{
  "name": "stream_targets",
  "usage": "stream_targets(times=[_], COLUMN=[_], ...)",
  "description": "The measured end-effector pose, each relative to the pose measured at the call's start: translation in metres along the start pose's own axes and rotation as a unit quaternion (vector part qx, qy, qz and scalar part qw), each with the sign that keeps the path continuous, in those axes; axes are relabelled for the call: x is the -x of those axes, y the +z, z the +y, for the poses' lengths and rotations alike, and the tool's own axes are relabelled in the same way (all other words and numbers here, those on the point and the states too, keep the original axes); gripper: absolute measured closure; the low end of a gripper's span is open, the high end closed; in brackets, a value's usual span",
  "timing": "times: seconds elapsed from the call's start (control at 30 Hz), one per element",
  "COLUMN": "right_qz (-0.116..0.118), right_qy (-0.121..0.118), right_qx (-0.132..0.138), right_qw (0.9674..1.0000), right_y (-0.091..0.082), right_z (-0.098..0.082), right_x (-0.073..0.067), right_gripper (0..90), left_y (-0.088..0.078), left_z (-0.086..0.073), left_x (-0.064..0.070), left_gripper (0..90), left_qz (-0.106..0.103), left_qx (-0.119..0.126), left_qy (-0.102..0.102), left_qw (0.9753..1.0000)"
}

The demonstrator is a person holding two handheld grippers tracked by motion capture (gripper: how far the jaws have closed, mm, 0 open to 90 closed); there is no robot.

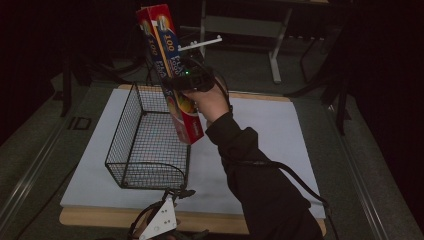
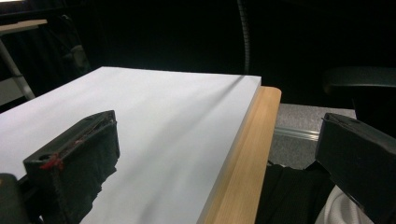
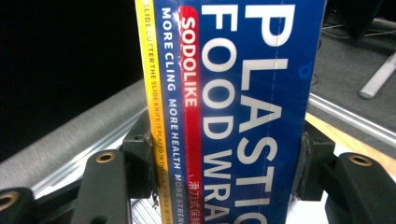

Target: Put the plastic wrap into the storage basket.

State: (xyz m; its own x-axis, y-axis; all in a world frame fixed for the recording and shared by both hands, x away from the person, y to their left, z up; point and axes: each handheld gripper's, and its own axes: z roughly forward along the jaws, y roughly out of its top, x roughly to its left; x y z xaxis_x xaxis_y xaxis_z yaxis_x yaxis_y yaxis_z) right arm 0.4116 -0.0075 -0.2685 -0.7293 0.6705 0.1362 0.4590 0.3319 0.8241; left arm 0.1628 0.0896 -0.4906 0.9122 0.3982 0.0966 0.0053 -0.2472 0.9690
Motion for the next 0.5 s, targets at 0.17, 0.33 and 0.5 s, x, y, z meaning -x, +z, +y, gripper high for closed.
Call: stream_targets(times=[0.17, 0.33, 0.5], right_qz=[0.003, 0.006, 0.014], right_qy=[0.019, 0.035, 0.051], right_qx=[-0.006, -0.019, -0.032], right_qw=[0.9998, 0.9992, 0.9981], right_y=[0.023, 0.049, 0.069], right_z=[-0.007, -0.023, -0.037], right_x=[-0.012, -0.021, -0.026], right_gripper=[38.9, 38.9, 38.9], left_y=[0.000, 0.000, 0.000], left_z=[0.000, 0.000, 0.000], left_x=[0.001, 0.001, 0.002], left_gripper=[0.2, 0.2, 0.2], left_qz=[0.002, -0.001, -0.004], left_qx=[0.001, 0.002, 0.000], left_qy=[0.005, 0.004, 0.009], left_qw=[1.0000, 1.0000, 1.0000])
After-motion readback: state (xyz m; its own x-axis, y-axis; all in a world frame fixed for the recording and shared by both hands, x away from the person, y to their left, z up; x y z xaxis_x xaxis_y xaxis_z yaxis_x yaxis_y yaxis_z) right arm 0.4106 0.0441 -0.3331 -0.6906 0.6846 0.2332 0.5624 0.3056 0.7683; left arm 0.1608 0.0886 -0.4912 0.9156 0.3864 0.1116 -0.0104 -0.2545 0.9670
